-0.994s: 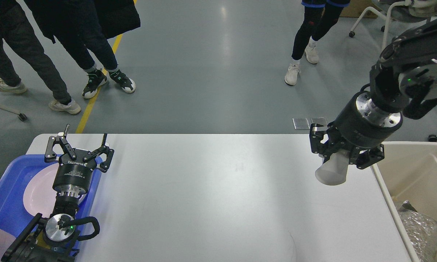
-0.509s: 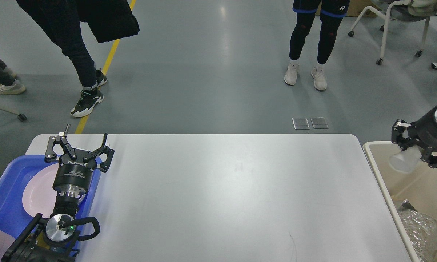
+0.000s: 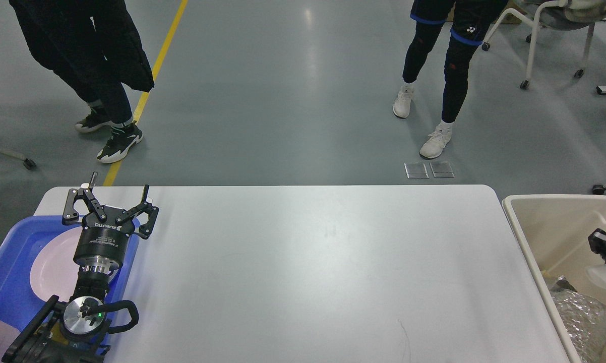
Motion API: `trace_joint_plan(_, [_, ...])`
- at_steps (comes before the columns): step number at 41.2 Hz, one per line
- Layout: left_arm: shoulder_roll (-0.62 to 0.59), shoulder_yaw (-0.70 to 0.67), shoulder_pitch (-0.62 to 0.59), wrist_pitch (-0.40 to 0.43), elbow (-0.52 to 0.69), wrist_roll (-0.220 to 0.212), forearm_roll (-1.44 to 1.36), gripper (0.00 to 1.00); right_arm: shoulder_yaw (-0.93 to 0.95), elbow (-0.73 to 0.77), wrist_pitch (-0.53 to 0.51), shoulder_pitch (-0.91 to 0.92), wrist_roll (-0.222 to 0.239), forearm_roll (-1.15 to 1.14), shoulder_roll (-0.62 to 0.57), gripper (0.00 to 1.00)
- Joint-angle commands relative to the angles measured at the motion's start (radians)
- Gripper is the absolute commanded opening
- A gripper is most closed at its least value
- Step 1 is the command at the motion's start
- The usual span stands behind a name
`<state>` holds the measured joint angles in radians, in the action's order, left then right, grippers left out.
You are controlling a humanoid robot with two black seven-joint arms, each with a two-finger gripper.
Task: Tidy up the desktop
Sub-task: 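Lower the cup into the bin and open the right gripper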
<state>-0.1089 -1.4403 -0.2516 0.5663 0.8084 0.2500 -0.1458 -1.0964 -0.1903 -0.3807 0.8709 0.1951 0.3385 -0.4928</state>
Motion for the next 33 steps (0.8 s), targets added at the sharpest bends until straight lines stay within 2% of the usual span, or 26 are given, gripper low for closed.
trace_joint_plan(1, [0.000, 0.000, 0.000, 0.000, 0.000, 0.000, 0.000, 0.96, -0.014, 0.104, 0.149, -0.179, -0.054, -0.024, 0.083, 0.00])
trace_joint_plan(8, [0.000, 0.000, 0.000, 0.000, 0.000, 0.000, 0.000, 0.96, -0.042, 0.107, 0.336, -0.285, -0.066, -0.116, 0.137, 0.00])
trace_joint_plan(21, [0.000, 0.000, 0.000, 0.000, 0.000, 0.000, 0.000, 0.96, -0.031, 0.109, 0.393, -0.323, -0.060, -0.119, 0.160, 0.00])
trace_joint_plan(23, [0.000, 0.000, 0.000, 0.000, 0.000, 0.000, 0.000, 0.96, -0.026, 0.111, 0.417, -0.322, -0.060, -0.116, 0.160, 0.35])
trace_joint_plan(26, [0.000, 0.000, 0.000, 0.000, 0.000, 0.000, 0.000, 0.96, -0.026, 0.109, 0.483, -0.322, -0.060, -0.116, 0.160, 0.96])
trace_joint_plan(27, [0.000, 0.000, 0.000, 0.000, 0.000, 0.000, 0.000, 0.96, -0.026, 0.106, 0.493, -0.322, -0.060, -0.118, 0.161, 1.00])
trace_joint_plan(33, [0.000, 0.000, 0.000, 0.000, 0.000, 0.000, 0.000, 0.96, -0.025, 0.095, 0.510, -0.325, -0.060, -0.119, 0.163, 1.00])
